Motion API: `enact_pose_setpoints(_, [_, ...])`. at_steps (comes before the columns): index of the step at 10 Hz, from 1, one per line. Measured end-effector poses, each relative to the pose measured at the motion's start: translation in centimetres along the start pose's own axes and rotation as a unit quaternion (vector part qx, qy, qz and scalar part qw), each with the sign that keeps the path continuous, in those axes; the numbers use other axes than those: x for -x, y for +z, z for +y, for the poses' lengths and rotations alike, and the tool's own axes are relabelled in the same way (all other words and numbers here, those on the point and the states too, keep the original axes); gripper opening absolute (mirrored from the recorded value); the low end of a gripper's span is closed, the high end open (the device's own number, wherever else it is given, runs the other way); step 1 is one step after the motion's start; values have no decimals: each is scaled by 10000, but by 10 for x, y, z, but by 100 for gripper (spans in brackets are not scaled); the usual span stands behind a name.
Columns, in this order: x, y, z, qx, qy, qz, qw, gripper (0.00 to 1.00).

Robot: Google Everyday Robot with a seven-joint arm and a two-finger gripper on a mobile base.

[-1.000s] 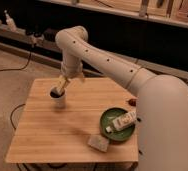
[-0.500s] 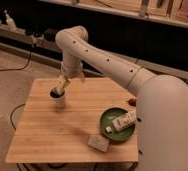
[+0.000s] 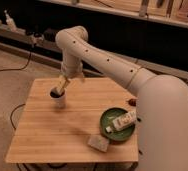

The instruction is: Place the white sponge in the ceramic bowl

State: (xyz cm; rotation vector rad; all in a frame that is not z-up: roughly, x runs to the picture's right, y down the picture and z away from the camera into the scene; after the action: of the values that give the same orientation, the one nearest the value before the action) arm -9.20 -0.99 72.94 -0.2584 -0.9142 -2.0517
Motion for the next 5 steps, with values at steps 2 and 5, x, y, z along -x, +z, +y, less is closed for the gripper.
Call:
enact_pose_setpoints(2, [4, 2, -8, -27, -151, 48, 9999, 80])
enact_pose_setpoints(5, [31, 12, -50, -151, -992, 166, 9948, 80])
